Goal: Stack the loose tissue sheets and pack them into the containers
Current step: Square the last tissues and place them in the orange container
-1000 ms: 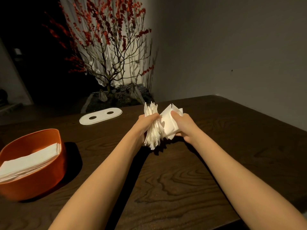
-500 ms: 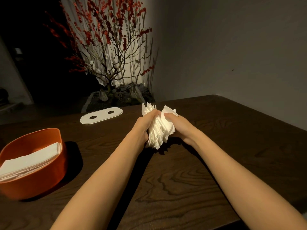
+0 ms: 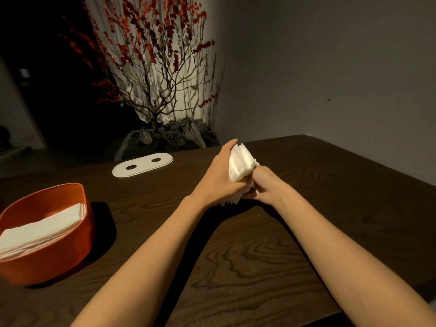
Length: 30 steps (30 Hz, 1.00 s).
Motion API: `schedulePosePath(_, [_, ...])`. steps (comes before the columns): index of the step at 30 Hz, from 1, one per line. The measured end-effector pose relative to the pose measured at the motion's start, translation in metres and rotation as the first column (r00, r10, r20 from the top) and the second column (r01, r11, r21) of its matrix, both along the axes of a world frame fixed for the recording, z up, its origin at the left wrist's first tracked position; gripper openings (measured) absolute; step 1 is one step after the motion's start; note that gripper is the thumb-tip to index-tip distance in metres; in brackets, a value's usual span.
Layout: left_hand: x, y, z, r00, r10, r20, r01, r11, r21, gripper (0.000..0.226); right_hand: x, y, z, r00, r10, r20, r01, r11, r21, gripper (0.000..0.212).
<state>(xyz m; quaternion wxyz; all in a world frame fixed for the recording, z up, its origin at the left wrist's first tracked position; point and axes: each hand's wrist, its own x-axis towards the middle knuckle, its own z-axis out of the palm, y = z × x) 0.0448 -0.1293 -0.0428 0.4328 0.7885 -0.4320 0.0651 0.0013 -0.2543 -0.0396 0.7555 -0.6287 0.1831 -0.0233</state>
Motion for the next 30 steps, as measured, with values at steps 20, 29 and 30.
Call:
schedulePosePath(20, [0.0,0.01,0.016,0.435,-0.314,-0.844,-0.39,0.779,-0.491,0.039,-0.003,-0.006,0.002,0.992,0.127,0.001,-0.127,0.992,0.027,0.054])
schedulePosePath(29, [-0.008,0.014,0.003,0.364,-0.515,-0.776,-0.42,0.653,-0.63,0.025,-0.008,0.006,-0.012,0.97,0.24,0.039,-0.239,0.912,0.334,0.033])
schedulePosePath(30, [-0.007,0.017,0.001,0.375,-0.521,-0.767,-0.412,0.647,-0.641,0.024,-0.008,0.005,-0.011,0.973,0.222,0.069,-0.232,0.916,0.328,0.028])
